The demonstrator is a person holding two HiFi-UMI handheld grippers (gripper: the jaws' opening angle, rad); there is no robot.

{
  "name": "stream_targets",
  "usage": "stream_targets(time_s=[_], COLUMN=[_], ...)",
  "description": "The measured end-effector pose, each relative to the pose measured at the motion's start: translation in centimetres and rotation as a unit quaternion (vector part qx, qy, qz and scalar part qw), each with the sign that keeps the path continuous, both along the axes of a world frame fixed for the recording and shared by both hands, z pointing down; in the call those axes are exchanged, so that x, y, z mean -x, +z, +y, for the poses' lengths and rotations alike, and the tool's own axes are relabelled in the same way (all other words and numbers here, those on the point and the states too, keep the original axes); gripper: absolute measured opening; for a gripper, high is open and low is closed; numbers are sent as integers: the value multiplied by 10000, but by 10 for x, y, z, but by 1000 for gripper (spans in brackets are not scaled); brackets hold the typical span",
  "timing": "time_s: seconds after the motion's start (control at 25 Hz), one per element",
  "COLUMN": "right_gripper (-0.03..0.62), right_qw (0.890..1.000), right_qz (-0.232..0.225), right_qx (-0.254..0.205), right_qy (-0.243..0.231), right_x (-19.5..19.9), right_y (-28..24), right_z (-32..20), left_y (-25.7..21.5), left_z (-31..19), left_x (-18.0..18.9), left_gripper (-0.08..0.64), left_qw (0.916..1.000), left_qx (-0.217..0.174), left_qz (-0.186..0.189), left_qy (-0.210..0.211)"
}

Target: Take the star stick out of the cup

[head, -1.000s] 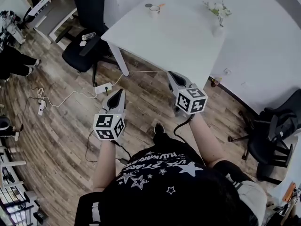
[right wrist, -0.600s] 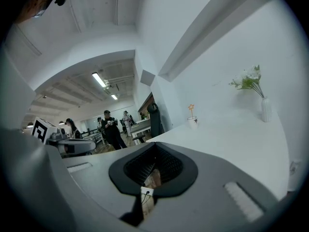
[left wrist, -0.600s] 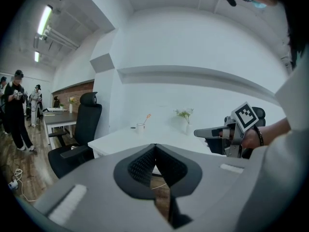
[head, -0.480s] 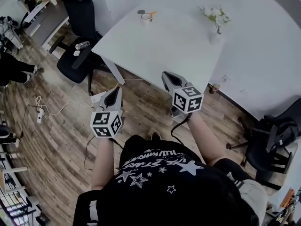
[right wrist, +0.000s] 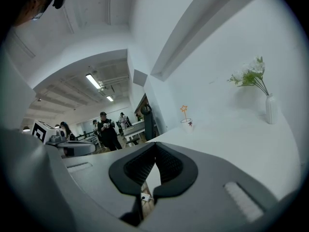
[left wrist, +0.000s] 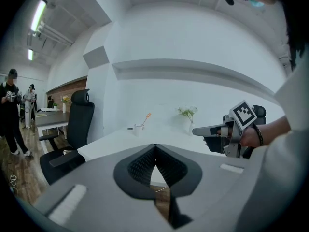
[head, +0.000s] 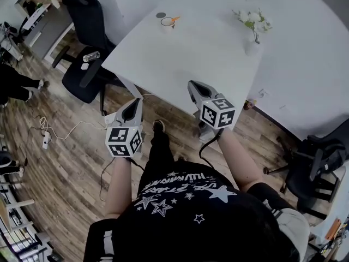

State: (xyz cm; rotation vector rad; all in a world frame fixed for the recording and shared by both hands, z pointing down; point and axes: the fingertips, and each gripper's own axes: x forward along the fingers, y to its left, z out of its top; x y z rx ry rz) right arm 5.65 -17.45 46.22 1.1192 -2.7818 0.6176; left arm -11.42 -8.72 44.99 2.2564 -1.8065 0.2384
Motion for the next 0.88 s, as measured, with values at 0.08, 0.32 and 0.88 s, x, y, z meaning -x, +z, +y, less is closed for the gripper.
stream_targets(time_s=[0.08,0.32,0.88], right_gripper=[17,17,17], right_qw=[10000,9996,9971], right_qz=[-15,-33,29], right_qx=[-11,-10,78], right_qy=[81,292,757], right_x=[3,22,57], right_y=[0,0,-4], right_z=[-19,-84,-222], left_y=[2,6,4], left_z=[-18,-83,-227], left_x=[5,26,65], left_gripper=[3,3,3], left_qw=[10000,9998,9983], left_qx=[-4,9,130], left_qz=[11,46,157], left_qy=[35,183,543])
